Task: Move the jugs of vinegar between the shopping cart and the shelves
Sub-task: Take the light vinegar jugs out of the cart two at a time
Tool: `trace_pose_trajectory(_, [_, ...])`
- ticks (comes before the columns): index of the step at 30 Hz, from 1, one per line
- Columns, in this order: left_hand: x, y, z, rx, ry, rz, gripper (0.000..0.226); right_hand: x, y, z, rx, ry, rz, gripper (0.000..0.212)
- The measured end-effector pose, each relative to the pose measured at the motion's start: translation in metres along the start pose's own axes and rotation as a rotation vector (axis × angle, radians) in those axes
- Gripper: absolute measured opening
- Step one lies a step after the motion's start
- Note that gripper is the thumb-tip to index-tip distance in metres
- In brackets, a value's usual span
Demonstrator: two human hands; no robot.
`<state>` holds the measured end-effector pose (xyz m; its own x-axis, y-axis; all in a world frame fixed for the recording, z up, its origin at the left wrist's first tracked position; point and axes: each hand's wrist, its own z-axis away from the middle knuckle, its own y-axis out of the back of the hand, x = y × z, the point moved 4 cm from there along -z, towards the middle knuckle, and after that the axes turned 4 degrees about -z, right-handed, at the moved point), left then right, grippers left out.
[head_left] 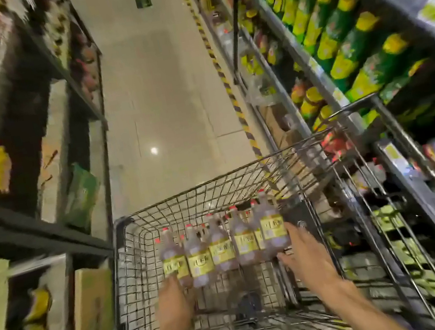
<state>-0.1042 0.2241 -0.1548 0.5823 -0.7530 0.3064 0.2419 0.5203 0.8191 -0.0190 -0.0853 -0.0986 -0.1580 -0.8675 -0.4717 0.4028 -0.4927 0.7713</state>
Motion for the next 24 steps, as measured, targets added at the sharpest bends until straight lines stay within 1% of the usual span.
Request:
trace_pose_trajectory(2, [-0.021, -0.026, -0.035, -0.041, 0.092, 0.036, 0.045, 0.012, -0.021, -0.024, -0.016, -0.023, 0.001, 0.064])
trace_pose_trajectory(4, [-0.038, -0.046, -0.066, -0.061, 0.167, 0.072, 0.058, 0.024, -0.044, -0.046, -0.035, -0.032, 0.044, 0.067])
trace_pose_trajectory(6, [-0.044, -0.063, -0.093, -0.054, 0.209, 0.101, 0.062, 0.040, -0.064, -0.065, -0.041, -0.062, 0.015, 0.068])
trace_pose_trajectory(8, [-0.047, -0.083, -0.119, -0.025, 0.240, 0.066, 0.063, 0.056, -0.081, -0.081, -0.047, -0.119, -0.014, 0.064])
trace_pose_trajectory(10, [-0.050, -0.102, -0.135, 0.010, 0.282, 0.031, 0.078, 0.073, -0.096, -0.093, -0.061, -0.158, -0.029, 0.063])
trace_pose_trajectory(11, [-0.052, -0.111, -0.139, 0.024, 0.303, 0.025, 0.082, 0.078, -0.100, -0.097, -0.060, -0.179, -0.040, 0.067])
trace_pose_trajectory(13, [-0.056, -0.126, -0.143, 0.047, 0.323, -0.013, 0.086, 0.088, -0.106, -0.103, -0.029, -0.224, -0.078, 0.088])
trace_pose_trajectory(14, [-0.057, -0.130, -0.144, 0.050, 0.333, -0.024, 0.087, 0.093, -0.109, -0.105, -0.030, -0.245, -0.087, 0.095])
trace_pose_trajectory(16, [-0.059, -0.131, -0.149, 0.055, 0.361, -0.012, 0.089, 0.098, -0.112, -0.112, -0.031, -0.289, -0.095, 0.103])
trace_pose_trajectory(18, [-0.062, -0.130, -0.155, 0.046, 0.388, -0.005, 0.094, 0.102, -0.117, -0.120, -0.038, -0.324, -0.131, 0.105])
trace_pose_trajectory(21, [-0.067, -0.130, -0.168, 0.022, 0.401, 0.040, 0.103, 0.105, -0.127, -0.136, -0.030, -0.359, -0.205, 0.096])
trace_pose_trajectory(23, [-0.073, -0.132, -0.175, 0.032, 0.406, 0.071, 0.108, 0.101, -0.134, -0.146, -0.006, -0.385, -0.280, 0.081])
trace_pose_trajectory(24, [-0.076, -0.133, -0.179, 0.031, 0.411, 0.082, 0.110, 0.101, -0.138, -0.151, 0.027, -0.379, -0.271, 0.072])
